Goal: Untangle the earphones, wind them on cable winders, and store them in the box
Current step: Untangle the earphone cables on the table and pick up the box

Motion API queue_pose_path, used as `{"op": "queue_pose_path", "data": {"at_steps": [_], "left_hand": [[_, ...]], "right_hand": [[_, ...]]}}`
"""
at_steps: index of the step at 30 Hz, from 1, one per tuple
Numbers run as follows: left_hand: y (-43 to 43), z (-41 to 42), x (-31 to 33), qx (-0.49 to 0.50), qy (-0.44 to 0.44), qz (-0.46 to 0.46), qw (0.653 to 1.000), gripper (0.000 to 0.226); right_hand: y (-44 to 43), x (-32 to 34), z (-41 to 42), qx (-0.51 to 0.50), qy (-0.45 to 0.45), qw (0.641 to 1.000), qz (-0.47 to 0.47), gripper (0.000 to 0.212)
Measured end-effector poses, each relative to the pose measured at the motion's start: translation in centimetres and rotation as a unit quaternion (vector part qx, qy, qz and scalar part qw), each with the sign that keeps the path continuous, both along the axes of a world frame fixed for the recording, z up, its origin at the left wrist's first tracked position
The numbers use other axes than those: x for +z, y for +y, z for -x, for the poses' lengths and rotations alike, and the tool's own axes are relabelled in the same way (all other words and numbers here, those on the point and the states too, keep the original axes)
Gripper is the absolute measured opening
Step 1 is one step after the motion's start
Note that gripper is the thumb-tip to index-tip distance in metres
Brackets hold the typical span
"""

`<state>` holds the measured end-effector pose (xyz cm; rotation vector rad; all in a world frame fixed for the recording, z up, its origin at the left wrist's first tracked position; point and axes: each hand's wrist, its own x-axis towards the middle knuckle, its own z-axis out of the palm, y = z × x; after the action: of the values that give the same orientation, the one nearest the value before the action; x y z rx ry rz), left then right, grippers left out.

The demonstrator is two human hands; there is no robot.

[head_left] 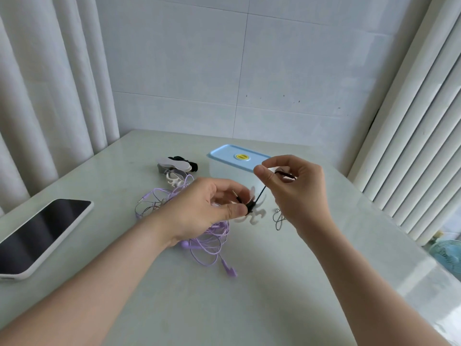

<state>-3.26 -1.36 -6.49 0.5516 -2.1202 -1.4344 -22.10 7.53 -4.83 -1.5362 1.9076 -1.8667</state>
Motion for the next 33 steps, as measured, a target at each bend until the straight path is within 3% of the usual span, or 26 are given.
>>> {"op": "queue_pose_path", "data": {"at_steps": [2, 5, 8, 11, 13, 19, 23, 28, 33], "left_hand": [[0.2, 0.2, 0.2, -0.004, 0.052, -0.027, 0.998, 0.022], [0.3, 0.4, 0.5, -0.011, 0.142, -0.11, 0.984, 0.036], [0.4, 0.6, 0.8, 0.009, 0.235, -0.21, 0.949, 0.041], [-0.1, 0.8, 0.8, 0.076, 0.284, -0.233, 0.927, 0.03], [-0.8, 0.7, 0.7, 0.134, 0.274, -0.227, 0.925, 0.019], [-1.8, 0.6, 0.2, 0.225, 0.221, -0.22, 0.923, 0.03], [-1.9, 0.7, 0.0, 0.261, 0.189, -0.184, 0.929, 0.026], [-2.2, 0.4, 0.2, 0.295, 0.226, -0.19, 0.909, 0.024], [-1.8, 0.4, 0.6, 0.263, 0.255, -0.236, 0.9, 0.03]], "right_hand": [[-0.1, -0.2, 0.3, -0.022, 0.036, 0.998, -0.039, 0.022], [-0.2, -0.8, 0.1, -0.057, 0.154, 0.979, -0.124, 0.055], [-0.5, -1.3, -0.8, -0.049, 0.195, 0.962, -0.182, 0.052], [-0.6, -1.5, -1.6, -0.031, 0.216, 0.956, -0.196, 0.042], [-0.6, -1.6, -2.1, -0.01, 0.232, 0.953, -0.196, 0.041], [0.2, -1.2, -3.0, 0.057, 0.274, 0.947, -0.157, 0.036], [0.8, -0.6, -3.6, 0.13, 0.235, 0.956, -0.119, 0.03], [1.2, -0.2, -4.0, 0.157, 0.204, 0.959, -0.117, 0.041], [1.4, 0.0, -4.2, 0.163, 0.254, 0.941, -0.151, 0.04]]}}
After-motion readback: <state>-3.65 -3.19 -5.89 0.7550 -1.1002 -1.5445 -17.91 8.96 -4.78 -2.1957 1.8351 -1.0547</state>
